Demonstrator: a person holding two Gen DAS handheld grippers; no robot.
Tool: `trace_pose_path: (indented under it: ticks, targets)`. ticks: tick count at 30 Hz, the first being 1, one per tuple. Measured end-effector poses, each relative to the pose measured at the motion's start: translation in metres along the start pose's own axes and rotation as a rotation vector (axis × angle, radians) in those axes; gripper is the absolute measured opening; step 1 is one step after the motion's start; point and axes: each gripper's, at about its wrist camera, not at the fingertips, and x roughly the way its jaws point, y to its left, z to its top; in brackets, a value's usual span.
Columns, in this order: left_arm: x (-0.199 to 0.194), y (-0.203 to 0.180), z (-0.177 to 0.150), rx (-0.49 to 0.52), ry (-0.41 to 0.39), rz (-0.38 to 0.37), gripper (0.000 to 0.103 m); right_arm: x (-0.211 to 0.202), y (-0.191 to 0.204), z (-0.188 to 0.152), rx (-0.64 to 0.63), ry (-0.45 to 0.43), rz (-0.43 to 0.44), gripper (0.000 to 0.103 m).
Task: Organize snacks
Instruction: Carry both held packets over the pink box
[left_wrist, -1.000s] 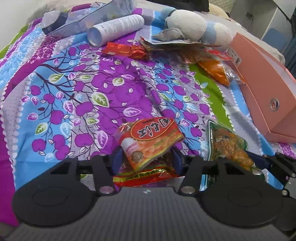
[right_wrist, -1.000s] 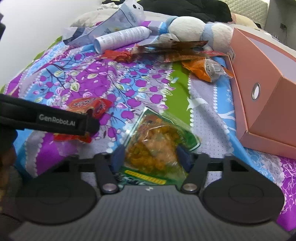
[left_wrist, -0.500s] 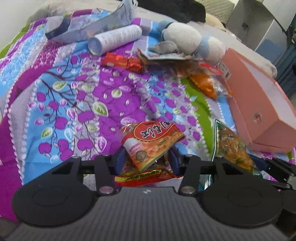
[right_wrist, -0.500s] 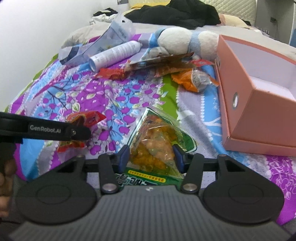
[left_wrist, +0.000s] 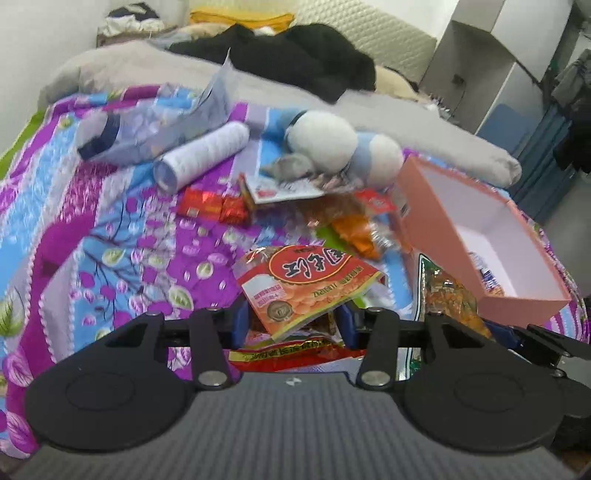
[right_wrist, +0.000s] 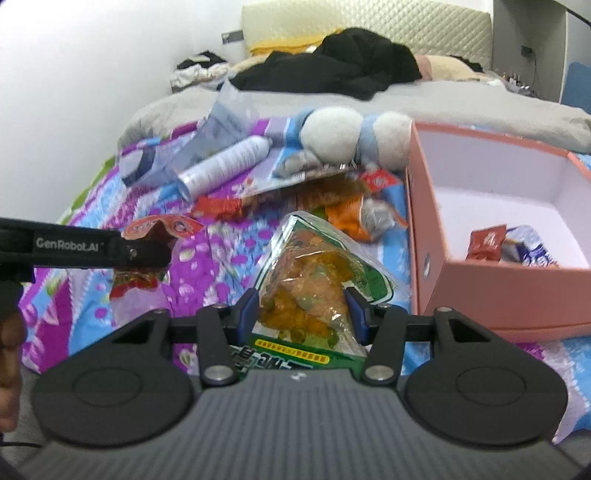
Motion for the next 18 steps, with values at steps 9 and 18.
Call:
trace_pose_path:
  ticks: [9,18]
  targets:
    - [-0.036,-0.034,0.022,0.033,-0.058,-0.058,0.053,-0.036,-0.008,0.026,0.009,-0.065,-0.019,0.053]
    - [-0.056,-0.083,0.042,0.089,-0.111,-0.162,0.053,-0.083,-0.027,0.048,0.028,-0.160,-0.062,0.053]
